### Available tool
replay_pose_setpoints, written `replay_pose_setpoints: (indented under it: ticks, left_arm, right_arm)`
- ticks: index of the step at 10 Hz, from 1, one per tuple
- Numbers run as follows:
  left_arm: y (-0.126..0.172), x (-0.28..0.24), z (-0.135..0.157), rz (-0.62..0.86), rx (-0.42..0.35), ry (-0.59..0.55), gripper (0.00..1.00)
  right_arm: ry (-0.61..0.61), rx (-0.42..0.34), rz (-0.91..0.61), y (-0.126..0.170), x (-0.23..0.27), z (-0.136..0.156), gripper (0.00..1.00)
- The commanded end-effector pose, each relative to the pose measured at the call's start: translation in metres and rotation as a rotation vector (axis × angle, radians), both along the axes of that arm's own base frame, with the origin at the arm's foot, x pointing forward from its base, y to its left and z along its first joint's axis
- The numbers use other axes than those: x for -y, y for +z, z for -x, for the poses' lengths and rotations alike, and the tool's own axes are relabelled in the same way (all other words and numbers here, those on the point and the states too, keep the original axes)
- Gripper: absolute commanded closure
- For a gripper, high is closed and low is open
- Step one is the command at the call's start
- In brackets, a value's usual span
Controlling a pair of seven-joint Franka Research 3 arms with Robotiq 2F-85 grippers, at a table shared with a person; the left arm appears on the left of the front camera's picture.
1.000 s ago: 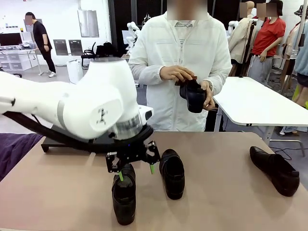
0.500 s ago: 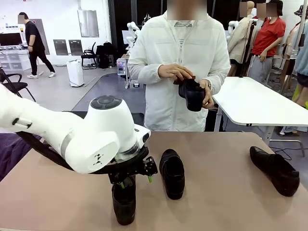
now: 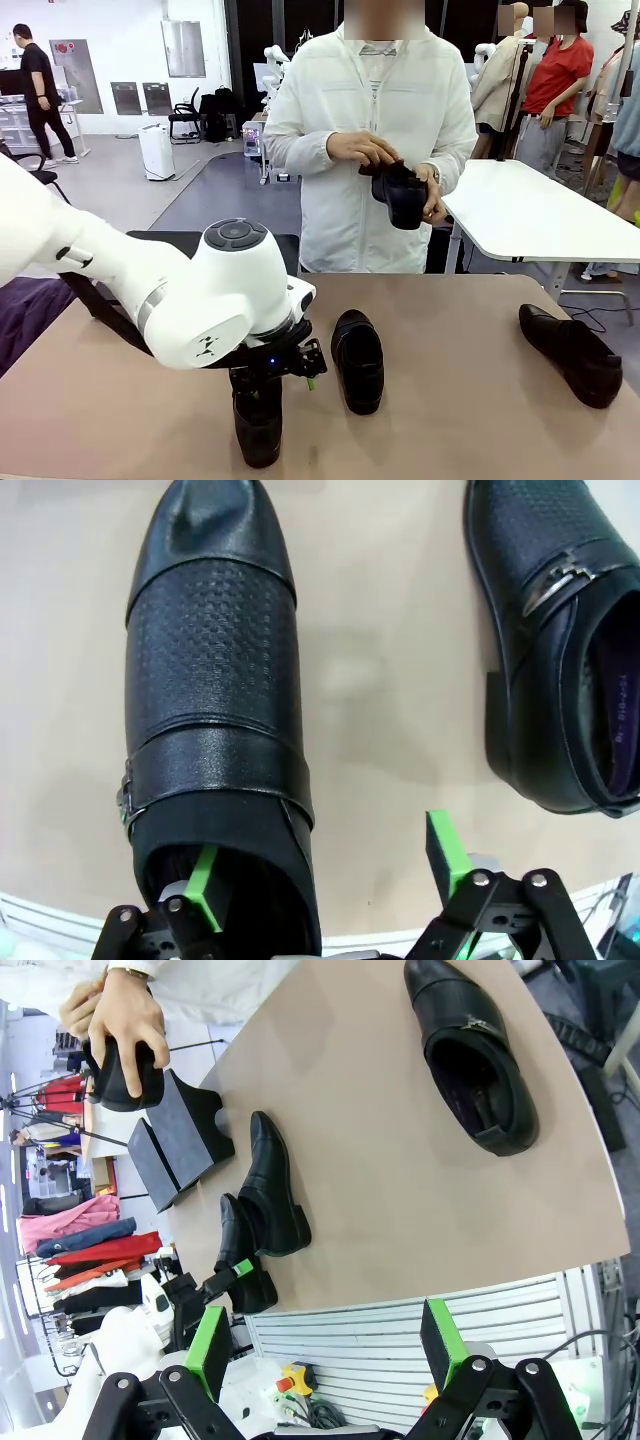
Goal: Organize the shoes by placing them on the stand.
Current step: Place the Shoe from the middle of the table onto the Shoes Stand.
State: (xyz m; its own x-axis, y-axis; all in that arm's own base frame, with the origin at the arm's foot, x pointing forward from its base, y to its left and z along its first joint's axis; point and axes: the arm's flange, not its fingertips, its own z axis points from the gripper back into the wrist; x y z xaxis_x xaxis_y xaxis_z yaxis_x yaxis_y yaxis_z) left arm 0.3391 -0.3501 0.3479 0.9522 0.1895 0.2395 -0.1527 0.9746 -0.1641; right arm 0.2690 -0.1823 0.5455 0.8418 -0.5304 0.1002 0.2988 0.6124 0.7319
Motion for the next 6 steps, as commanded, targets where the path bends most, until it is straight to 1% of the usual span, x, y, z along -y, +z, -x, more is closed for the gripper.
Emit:
replay_pose_setpoints:
  ticks: [1, 2, 4, 6]
  left_arm:
    - [-0.003, 0.014, 0.0, -0.033, 0.05, 0.073, 0.96]
    - [-0.005, 0.017, 0.001, -0.049, 0.06, 0.083, 1.0]
    - [-0.008, 0.02, 0.004, -0.083, 0.082, 0.093, 1.0]
    - [-0.014, 0.023, 0.006, -0.102, 0.083, 0.111, 1.0]
  right_arm:
    - [0.017, 0.019, -0.002, 0.001, 0.002, -0.001, 0.0]
    - [0.017, 0.019, -0.002, 0.001, 0.002, -0.001, 0.0]
    - [0.017, 0.019, -0.002, 0.001, 0.002, -0.001, 0.0]
    - [0.017, 0.019, -0.002, 0.001, 0.002, -0.001, 0.0]
